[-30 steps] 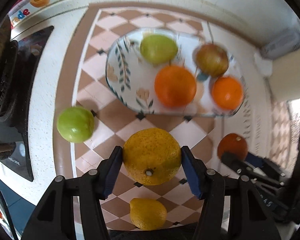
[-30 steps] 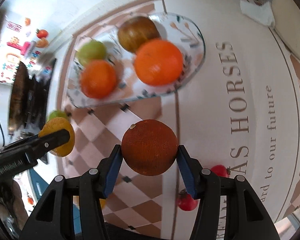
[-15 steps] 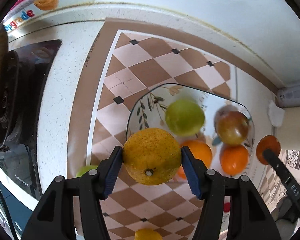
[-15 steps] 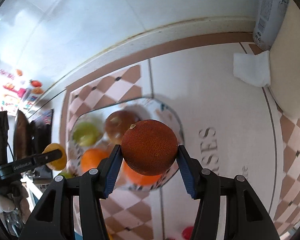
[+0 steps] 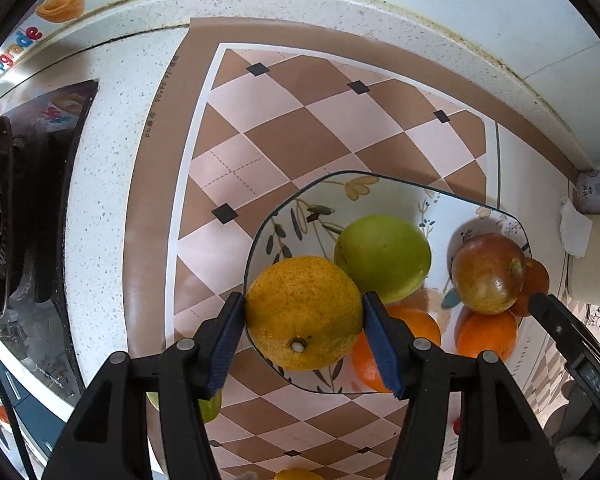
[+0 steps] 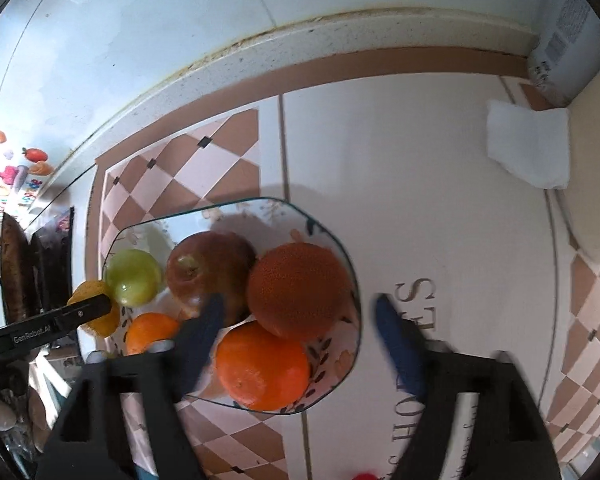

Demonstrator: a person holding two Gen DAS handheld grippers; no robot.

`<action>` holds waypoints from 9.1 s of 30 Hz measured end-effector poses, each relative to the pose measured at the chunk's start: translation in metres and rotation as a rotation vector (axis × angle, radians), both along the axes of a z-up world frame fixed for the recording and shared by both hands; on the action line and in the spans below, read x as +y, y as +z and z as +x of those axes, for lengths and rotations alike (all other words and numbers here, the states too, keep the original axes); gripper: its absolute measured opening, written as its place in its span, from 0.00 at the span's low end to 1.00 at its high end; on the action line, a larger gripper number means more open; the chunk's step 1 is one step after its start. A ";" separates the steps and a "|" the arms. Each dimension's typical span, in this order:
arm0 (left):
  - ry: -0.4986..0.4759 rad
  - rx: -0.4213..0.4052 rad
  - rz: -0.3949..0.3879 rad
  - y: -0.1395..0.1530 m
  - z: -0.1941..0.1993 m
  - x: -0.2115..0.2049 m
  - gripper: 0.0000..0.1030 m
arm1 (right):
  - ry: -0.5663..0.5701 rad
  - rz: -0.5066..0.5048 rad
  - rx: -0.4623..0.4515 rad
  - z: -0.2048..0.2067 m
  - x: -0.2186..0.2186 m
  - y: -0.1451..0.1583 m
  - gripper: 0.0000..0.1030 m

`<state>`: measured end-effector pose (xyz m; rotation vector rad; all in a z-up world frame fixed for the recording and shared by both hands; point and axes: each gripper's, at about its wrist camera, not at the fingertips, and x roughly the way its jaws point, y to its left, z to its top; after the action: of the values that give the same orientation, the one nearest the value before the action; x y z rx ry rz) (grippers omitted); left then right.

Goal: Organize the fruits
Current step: 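Lower the dark orange fruit onto the plate while the left tool places the yellow citrus, then open both grippers and lift both tools away from the plate, then grasp the yellow citrus with the right gripper while the left grasps the green apple, then carry the yellow citrus toward the plate while the left tool carries the green apple, then lower the yellow citrus onto the plate while the left tool sets the green apple there, then open both grippers and lift both tools away from the plate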

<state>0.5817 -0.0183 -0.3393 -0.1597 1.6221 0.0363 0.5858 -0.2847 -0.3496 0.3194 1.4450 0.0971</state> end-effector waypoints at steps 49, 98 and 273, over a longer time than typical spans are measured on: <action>-0.094 -0.475 0.103 0.199 -0.212 -0.021 0.90 | 0.038 -0.173 -0.317 -0.209 0.041 0.192 0.93; 0.110 0.016 0.069 0.026 -0.121 0.099 0.94 | 0.296 0.065 0.145 -0.188 0.153 -0.029 0.63; -0.098 -0.503 0.107 0.188 -0.219 0.001 0.83 | 0.085 -0.208 -0.349 -0.214 0.051 0.211 0.91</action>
<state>0.3622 -0.0173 -0.1515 -0.0033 1.1208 0.0065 0.3713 -0.2334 -0.1390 0.0653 1.1103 0.0666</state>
